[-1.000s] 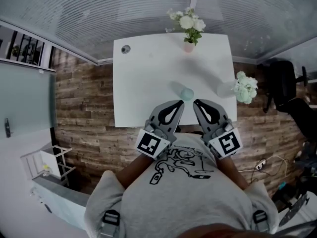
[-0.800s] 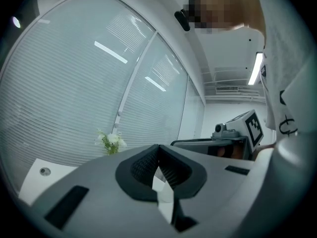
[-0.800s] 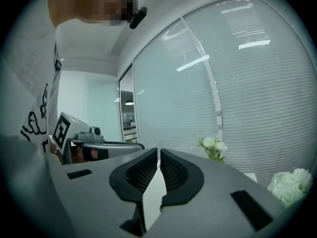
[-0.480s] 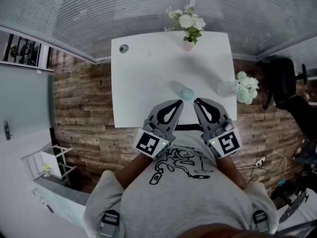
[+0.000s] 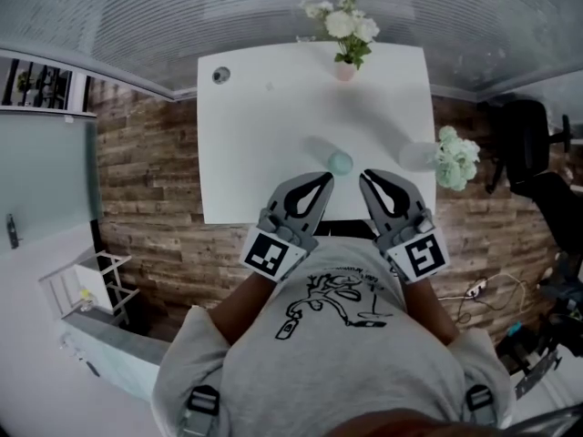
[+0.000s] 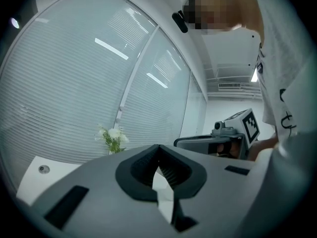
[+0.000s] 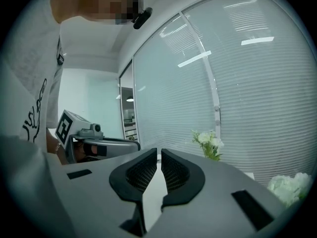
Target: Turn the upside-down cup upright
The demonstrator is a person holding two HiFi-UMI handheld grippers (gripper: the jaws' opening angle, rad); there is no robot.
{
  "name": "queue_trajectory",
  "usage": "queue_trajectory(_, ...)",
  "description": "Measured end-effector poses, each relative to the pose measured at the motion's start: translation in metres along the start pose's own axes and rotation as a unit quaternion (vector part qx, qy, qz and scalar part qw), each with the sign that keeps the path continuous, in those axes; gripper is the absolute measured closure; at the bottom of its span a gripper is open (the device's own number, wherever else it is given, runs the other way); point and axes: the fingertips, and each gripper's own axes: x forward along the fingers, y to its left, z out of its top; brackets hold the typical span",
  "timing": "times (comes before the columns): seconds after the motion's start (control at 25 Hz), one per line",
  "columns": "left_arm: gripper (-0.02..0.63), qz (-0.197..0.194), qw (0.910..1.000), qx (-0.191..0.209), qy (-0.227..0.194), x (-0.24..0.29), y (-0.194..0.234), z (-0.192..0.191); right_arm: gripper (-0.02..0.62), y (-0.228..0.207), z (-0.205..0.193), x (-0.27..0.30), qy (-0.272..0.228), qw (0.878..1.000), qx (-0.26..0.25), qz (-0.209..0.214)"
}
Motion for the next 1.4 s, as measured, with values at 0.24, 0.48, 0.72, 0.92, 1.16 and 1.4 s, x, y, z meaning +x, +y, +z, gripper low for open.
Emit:
queue_trajectory(0.24, 0.603, -0.005, 0.9999, -0.001, 0.015, 0.012, 0.002, -0.018, 0.552, -0.014, -0.018, 0.004, 0.01, 1.0, 0.002, 0.006)
queue_trajectory(0.48, 0.603, -0.004, 0.9995, -0.005, 0.03, 0.022, 0.009, -0.035, 0.552, -0.018, -0.041, 0.015, 0.028, 0.999, 0.002, 0.023)
queue_trajectory(0.72, 0.603, -0.005, 0.999, 0.001, 0.043, 0.026, 0.015, -0.054, 0.551, -0.018, -0.062, 0.025, 0.044, 0.999, 0.0, 0.029)
queue_trajectory(0.92, 0.603, -0.005, 0.9988, 0.002, 0.048, 0.032, 0.023, -0.07, 0.462, -0.021, -0.083, 0.032, 0.055, 0.998, 0.005, 0.04)
queue_trajectory(1.16, 0.603, -0.008, 0.9982, 0.002, 0.059, 0.032, 0.03, -0.088, 0.434, -0.019, -0.103, 0.038, 0.066, 0.997, 0.007, 0.047)
queue_trajectory(1.4, 0.603, -0.003, 0.9985, -0.011, 0.054, 0.036, 0.042, -0.107, 0.411, -0.017, -0.129, 0.045, 0.09, 0.994, 0.002, 0.056)
